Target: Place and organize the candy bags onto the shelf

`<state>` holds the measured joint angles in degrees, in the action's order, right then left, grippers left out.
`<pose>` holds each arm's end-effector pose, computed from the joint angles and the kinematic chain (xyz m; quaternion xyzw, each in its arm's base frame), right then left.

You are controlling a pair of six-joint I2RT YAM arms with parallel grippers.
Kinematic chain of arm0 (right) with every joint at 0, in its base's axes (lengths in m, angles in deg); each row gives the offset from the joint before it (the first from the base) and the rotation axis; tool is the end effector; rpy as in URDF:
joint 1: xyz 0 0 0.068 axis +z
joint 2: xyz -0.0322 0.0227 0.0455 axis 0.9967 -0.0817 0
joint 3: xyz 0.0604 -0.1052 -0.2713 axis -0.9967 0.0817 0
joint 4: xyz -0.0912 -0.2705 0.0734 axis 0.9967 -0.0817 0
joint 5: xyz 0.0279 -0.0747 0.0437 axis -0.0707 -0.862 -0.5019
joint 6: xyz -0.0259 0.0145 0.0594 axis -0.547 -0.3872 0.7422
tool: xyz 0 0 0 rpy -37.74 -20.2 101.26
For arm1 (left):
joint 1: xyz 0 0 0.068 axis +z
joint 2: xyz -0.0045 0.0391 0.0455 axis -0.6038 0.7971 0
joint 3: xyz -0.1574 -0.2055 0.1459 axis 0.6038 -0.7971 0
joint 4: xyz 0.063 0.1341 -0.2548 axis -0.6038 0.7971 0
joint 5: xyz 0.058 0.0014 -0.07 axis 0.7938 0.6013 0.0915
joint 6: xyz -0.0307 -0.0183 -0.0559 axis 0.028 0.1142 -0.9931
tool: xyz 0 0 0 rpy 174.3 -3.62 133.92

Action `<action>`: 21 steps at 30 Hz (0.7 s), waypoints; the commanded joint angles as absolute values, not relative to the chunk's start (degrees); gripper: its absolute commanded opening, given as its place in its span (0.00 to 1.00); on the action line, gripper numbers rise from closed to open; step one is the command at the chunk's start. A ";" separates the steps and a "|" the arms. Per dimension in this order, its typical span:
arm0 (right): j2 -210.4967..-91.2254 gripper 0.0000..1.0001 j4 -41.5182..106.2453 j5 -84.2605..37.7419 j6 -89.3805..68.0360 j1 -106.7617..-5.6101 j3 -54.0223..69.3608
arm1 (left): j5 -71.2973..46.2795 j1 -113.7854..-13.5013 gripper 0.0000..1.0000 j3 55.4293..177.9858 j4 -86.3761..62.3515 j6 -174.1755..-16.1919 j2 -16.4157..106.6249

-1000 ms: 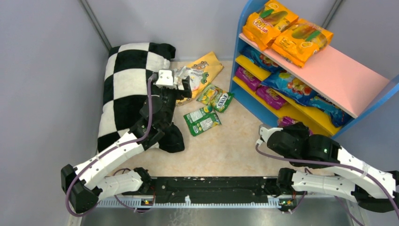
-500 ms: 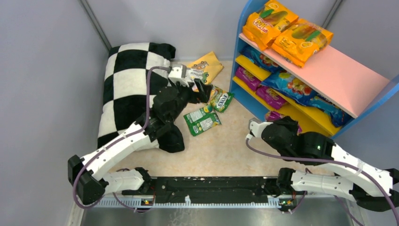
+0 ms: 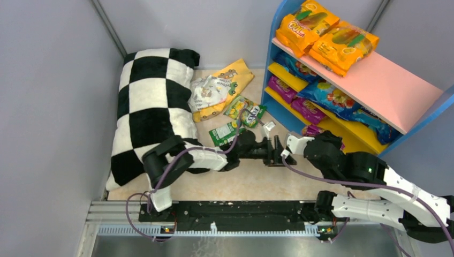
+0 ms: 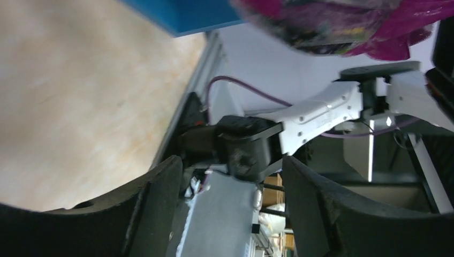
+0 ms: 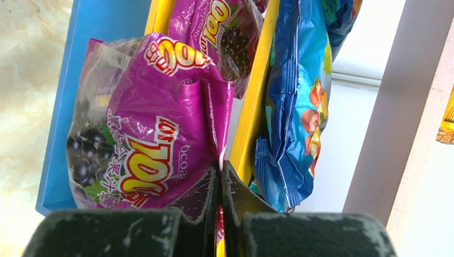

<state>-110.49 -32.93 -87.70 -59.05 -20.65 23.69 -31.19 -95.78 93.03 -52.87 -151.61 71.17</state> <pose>0.0897 0.0866 0.3744 -0.5499 0.6307 -0.3689 0.4046 0.1948 -0.3652 0.1881 0.0883 0.7548 -0.6386 0.1211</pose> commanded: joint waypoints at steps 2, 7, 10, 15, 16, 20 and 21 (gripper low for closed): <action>-109.72 0.00 -27.92 -90.91 -61.75 -21.21 21.29 | -35.84 -98.96 0.70 104.94 -71.65 -162.10 81.40; -108.97 0.00 -26.40 -90.21 -62.67 -21.24 21.36 | -29.73 -100.17 0.54 113.47 -60.48 -162.17 87.60; -108.46 0.00 -26.12 -89.60 -63.26 -21.24 21.66 | -27.47 -100.13 0.44 118.08 -58.81 -162.88 90.84; -107.89 0.00 -28.51 -88.17 -63.04 -21.22 21.27 | -27.56 -99.78 0.40 128.07 -54.97 -163.25 96.13; -107.80 0.00 -29.92 -87.98 -62.87 -21.24 21.31 | -27.48 -99.72 0.40 129.52 -53.80 -163.05 96.65; -107.06 0.00 -33.67 -86.13 -62.78 -21.17 20.95 | -24.97 -99.66 0.40 131.45 -49.26 -162.78 96.73; -106.64 0.00 -33.88 -85.30 -63.10 -21.23 20.81 | -24.46 -99.68 0.40 131.98 -48.59 -163.03 96.83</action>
